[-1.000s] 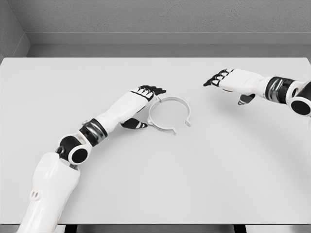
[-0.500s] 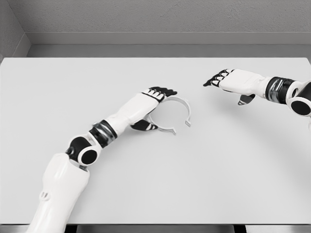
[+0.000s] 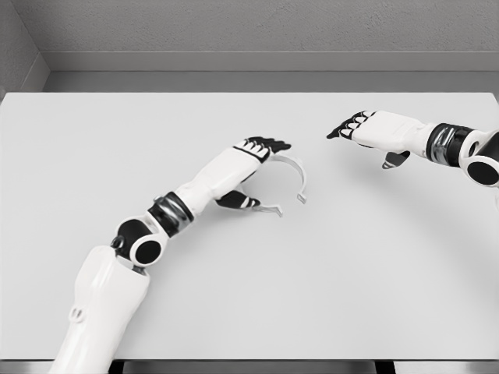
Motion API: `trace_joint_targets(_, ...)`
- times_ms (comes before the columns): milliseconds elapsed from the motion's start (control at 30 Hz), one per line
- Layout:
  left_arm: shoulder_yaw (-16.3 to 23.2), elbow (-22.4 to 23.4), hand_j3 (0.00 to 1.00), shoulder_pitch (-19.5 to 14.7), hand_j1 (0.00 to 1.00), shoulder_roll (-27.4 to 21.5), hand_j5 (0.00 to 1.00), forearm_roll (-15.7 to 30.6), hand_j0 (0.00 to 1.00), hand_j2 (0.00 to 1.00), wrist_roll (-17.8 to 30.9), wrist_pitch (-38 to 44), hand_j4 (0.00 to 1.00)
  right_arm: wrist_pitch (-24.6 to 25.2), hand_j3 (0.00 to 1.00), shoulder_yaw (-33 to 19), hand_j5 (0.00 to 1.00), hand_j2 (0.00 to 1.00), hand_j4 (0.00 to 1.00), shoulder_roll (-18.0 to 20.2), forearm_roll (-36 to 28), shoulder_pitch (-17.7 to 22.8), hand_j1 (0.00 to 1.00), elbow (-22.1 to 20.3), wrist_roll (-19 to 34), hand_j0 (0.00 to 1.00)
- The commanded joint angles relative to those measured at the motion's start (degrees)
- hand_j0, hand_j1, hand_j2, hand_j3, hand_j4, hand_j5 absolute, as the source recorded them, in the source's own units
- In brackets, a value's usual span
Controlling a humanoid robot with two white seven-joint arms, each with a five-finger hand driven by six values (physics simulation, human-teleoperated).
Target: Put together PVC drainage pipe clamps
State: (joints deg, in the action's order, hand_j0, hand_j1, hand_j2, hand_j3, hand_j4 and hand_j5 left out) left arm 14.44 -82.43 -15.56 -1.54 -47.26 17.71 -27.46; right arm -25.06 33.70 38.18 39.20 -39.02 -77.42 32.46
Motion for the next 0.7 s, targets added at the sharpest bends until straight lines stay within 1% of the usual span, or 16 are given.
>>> trace_joint_targets(0, -0.73, -0.89, 1.0, 0.0, 1.0, -1.18, 1.0, 0.68, 1.0, 1.0, -0.04, 0.3, 1.0, 0.1, 1.0, -0.04, 1.0, 1.0, 1.0, 0.06, -0.18, 0.0, 1.0, -0.01, -0.03, 1.0)
trace_joint_targets(100, -1.52, -0.89, 1.0, 0.0, 1.0, -2.06, 1.0, 0.59, 1.0, 1.0, -0.04, 0.48, 1.0, 0.1, 1.0, -0.04, 1.0, 1.0, 1.0, 0.06, -0.18, 0.0, 1.0, -0.01, -0.03, 1.0)
trace_joint_targets(167, -2.4, -0.63, 1.0, 0.09, 1.0, -3.9, 1.0, 0.59, 1.0, 1.0, -0.04, 0.48, 1.0, 0.1, 1.0, -0.04, 1.0, 1.0, 1.0, 0.06, -0.09, 0.0, 1.0, -0.01, -0.03, 1.0)
trace_joint_targets(367, -2.4, 1.13, 1.0, -0.44, 1.0, -5.57, 1.0, 0.33, 1.0, 1.0, 0.05, 0.57, 1.0, 0.1, 1.0, -0.04, 1.0, 1.0, 1.0, 0.06, -0.18, 0.0, 1.0, -0.01, -0.03, 1.0)
trace_joint_targets(467, -2.13, 2.36, 1.0, -0.7, 1.0, -5.4, 1.0, -0.02, 1.0, 1.0, 0.05, 0.57, 1.0, 0.1, 1.0, -0.04, 1.0, 1.0, 1.0, 0.06, -0.18, 0.09, 1.0, -0.01, -0.03, 1.0)
trace_joint_targets(667, -1.61, 2.54, 1.0, -0.7, 1.0, -5.14, 1.0, -0.02, 1.0, 1.0, 0.05, 0.57, 1.0, 0.1, 1.0, 0.22, 1.0, 1.0, 1.0, 0.06, -0.18, 0.17, 1.0, -0.09, -0.03, 1.0)
